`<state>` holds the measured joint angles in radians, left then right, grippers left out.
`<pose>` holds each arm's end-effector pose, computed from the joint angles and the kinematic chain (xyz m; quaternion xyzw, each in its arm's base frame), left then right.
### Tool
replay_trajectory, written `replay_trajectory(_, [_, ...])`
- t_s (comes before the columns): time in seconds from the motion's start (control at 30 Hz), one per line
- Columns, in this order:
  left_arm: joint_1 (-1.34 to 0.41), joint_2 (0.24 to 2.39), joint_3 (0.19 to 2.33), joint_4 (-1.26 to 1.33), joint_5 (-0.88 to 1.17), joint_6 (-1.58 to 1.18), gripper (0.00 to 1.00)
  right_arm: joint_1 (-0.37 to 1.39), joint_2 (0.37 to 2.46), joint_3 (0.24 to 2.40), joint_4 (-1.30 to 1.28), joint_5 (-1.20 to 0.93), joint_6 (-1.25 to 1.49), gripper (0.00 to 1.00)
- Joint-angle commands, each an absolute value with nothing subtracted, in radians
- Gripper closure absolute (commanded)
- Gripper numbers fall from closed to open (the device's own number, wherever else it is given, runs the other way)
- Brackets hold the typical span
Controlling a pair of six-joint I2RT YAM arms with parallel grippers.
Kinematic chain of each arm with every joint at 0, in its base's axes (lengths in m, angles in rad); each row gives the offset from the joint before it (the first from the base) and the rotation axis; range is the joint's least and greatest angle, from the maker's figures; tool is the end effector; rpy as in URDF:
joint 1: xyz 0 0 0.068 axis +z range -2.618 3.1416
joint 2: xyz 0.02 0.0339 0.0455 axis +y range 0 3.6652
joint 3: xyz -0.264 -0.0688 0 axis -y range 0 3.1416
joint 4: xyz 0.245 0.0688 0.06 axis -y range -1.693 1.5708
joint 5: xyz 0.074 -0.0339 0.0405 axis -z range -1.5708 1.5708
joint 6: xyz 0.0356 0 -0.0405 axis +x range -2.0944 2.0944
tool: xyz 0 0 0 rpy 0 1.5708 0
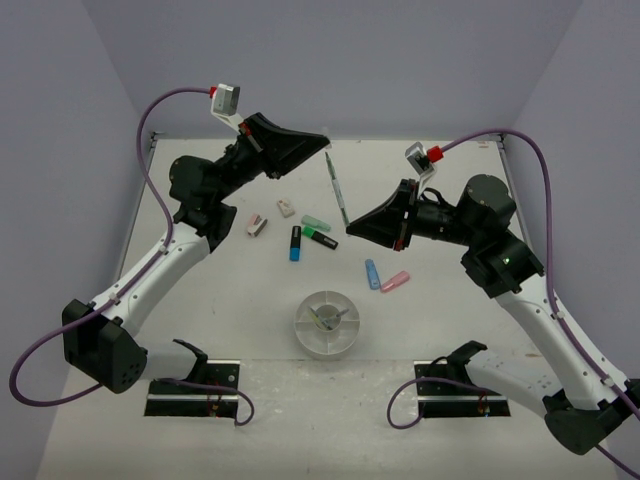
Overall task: Sort the stationery into containers
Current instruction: Close the pen cap on the pen.
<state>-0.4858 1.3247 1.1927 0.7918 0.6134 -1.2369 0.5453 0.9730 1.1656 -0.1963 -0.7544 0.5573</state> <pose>0.2450 -0.1526 0.4600 0.0984 0.4896 -0.7361 0.4569 0.1586 0.1248 0.4371 -0.2560 0.6602 0.5660 0.4223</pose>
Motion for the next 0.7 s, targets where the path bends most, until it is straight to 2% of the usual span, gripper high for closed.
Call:
replay_trajectory(0.0, [-0.491, 1.319, 1.224, 0.812, 0.603, -1.218, 1.0, 0.551, 0.96, 1.17, -0.184, -0.766, 0.543, 1.0])
replay_trajectory(0.67, [-0.491, 1.308, 1.205, 0.807, 0.606, -1.216, 1.0, 0.551, 0.951, 1.177, -0.195, -0.724, 0.537, 1.0])
